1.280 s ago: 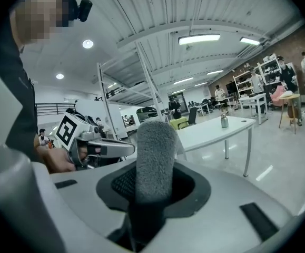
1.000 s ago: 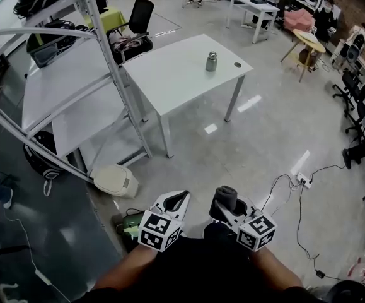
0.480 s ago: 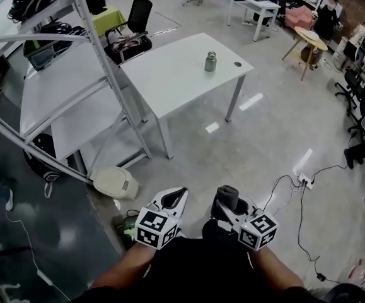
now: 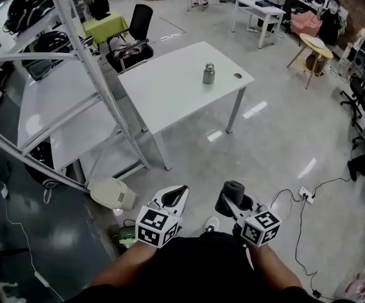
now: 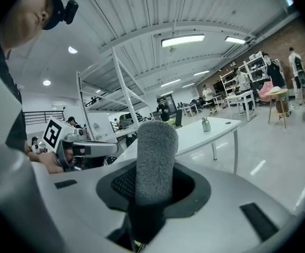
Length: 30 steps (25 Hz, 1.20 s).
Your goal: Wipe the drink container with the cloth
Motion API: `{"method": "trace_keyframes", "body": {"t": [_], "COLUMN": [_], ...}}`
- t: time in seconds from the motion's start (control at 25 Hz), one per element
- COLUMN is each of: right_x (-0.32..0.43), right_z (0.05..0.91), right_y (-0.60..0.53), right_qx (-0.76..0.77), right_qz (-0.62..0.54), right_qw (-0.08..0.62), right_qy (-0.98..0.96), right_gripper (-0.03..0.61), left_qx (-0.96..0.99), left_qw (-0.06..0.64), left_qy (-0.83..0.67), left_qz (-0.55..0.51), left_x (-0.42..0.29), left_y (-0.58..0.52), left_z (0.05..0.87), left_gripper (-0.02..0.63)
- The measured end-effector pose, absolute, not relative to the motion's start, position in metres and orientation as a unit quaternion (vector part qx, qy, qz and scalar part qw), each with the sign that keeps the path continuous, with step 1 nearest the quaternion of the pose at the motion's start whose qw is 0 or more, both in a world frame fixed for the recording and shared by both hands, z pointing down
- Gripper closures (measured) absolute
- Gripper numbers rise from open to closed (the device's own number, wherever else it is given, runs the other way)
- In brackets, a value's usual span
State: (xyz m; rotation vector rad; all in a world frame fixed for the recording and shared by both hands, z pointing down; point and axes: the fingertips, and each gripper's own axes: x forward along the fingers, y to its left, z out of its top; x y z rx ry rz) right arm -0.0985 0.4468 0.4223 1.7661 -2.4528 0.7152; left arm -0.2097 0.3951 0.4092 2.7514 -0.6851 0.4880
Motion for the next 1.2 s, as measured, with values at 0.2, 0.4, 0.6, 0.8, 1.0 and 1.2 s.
{"method": "trace_keyframes", "body": {"t": [0.2, 0.4, 0.6, 0.8, 1.0, 1.2], "right_x": [-0.059, -0.023, 0.0, 0.024, 0.046, 0.055], "right_z": [0.413, 0.416, 0.423, 0.427, 0.428, 0.43], "right_y": [0.416, 0.397, 0.391, 0.382, 0.366, 0.346], "right_qx": [0.562, 0.554, 0.545, 0.546, 0.549, 0.546], "right_qz": [0.222, 0.221, 0.22, 0.233, 0.238, 0.238], "right_qw": [0.008, 0.012, 0.016, 0.008, 0.006, 0.011], "right_qy": [-0.797, -0.803, -0.809, -0.805, -0.801, -0.803], "right_gripper": [0.465, 0.465, 0.465, 0.465, 0.465, 0.465], "left_qx": [0.945, 0.941, 0.938, 0.94, 0.938, 0.938], "left_qw": [0.13, 0.137, 0.138, 0.138, 0.138, 0.144], "left_qy": [-0.252, -0.264, -0.27, -0.256, -0.252, -0.253], "left_qz": [0.165, 0.161, 0.17, 0.178, 0.194, 0.191], "left_x": [-0.173, -0.133, -0.104, -0.074, -0.056, -0.045], "left_y": [0.366, 0.344, 0.334, 0.328, 0.311, 0.288], "left_z": [0.405, 0.407, 0.414, 0.412, 0.416, 0.416], "left_gripper": [0.597, 0.597, 0.597, 0.597, 0.597, 0.597]}}
